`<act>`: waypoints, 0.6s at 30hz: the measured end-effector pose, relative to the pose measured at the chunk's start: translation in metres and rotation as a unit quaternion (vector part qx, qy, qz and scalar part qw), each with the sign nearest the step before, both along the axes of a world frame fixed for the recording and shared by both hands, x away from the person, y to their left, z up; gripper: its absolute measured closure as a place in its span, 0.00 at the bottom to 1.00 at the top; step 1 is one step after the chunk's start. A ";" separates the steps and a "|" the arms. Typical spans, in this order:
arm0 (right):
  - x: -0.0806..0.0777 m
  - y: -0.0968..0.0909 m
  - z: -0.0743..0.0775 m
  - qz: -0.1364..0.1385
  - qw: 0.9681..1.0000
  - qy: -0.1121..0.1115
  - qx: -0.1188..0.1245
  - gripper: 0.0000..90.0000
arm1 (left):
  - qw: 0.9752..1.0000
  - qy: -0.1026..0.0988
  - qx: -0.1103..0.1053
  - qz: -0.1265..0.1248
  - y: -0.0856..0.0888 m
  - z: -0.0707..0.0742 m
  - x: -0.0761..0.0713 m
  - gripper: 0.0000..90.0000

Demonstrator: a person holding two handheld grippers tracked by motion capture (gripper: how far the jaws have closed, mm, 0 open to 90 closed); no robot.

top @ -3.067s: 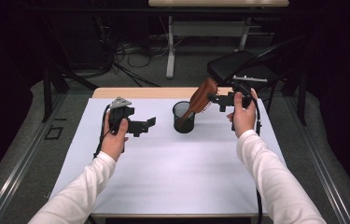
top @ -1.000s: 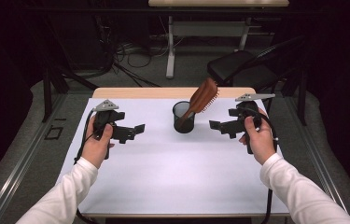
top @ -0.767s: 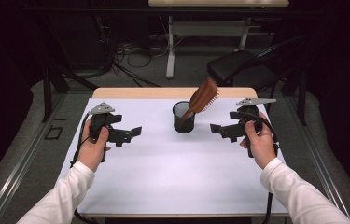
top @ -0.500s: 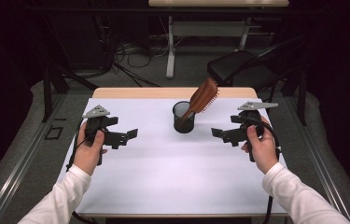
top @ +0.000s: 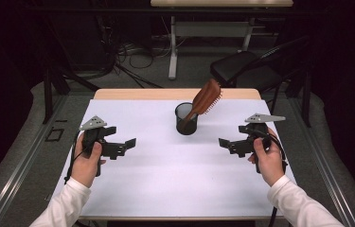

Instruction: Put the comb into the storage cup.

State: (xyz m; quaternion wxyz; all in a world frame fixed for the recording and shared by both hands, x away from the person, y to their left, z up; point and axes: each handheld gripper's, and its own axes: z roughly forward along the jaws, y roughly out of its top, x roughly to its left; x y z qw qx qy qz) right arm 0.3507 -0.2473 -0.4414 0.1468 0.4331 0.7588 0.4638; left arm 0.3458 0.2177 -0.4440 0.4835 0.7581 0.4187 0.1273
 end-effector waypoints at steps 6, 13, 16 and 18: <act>-0.006 -0.005 -0.011 -0.014 1.000 -0.001 -0.003 0.00 | 1.000 0.008 -0.012 0.020 0.011 -0.012 -0.003 0.02; -0.014 -0.011 -0.028 -0.035 0.999 0.000 -0.005 0.00 | 0.999 0.016 -0.019 0.041 0.023 -0.028 -0.007 0.02; -0.015 -0.015 -0.036 -0.042 0.999 0.007 0.001 0.00 | 0.999 0.018 -0.019 0.048 0.026 -0.035 -0.009 0.02; -0.017 -0.018 -0.042 -0.049 0.999 0.006 -0.003 0.00 | 0.998 0.018 -0.018 0.053 0.028 -0.038 -0.010 0.02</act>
